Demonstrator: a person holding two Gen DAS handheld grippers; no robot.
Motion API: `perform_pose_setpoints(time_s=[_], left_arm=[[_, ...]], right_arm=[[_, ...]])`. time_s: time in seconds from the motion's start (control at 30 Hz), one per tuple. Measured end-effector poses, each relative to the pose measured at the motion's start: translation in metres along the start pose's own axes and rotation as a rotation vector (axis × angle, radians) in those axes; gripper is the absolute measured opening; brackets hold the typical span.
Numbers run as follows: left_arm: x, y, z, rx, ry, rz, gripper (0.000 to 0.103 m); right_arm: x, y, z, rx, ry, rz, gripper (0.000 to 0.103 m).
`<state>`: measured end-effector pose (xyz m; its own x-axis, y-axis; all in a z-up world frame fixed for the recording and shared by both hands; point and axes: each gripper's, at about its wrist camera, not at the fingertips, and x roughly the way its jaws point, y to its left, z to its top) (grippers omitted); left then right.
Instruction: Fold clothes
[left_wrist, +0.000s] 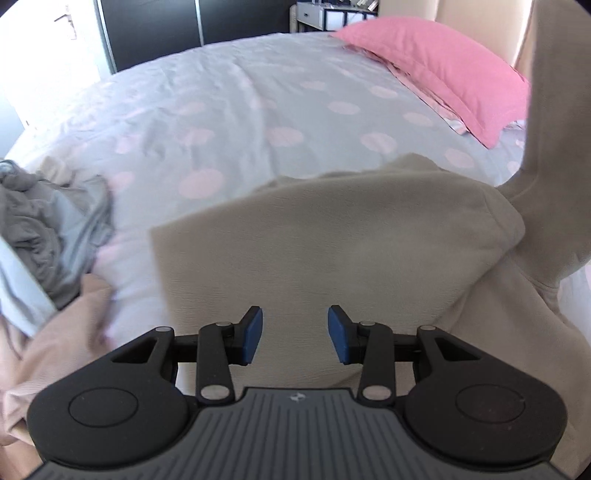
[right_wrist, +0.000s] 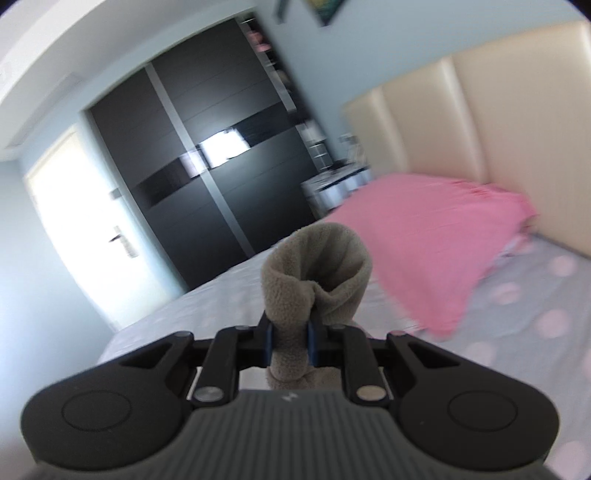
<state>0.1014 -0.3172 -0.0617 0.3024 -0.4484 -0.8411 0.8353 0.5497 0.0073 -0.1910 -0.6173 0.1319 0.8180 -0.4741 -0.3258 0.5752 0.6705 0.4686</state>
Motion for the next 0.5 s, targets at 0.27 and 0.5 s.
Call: perform_pose_setpoints(time_s=[0.27, 0.5], left_arm=[[-0.014, 0.060, -0.022, -0.066, -0.031, 0.027, 0.037], [0.002, 0.091, -0.040, -0.109, 0.007, 0.015, 0.037]], right_arm=[[0.065, 0.109, -0.084, -0.037, 0.168, 0.193, 0.019], [0.119, 0.158, -0.201, -0.217, 0.375, 0.225, 0.020]])
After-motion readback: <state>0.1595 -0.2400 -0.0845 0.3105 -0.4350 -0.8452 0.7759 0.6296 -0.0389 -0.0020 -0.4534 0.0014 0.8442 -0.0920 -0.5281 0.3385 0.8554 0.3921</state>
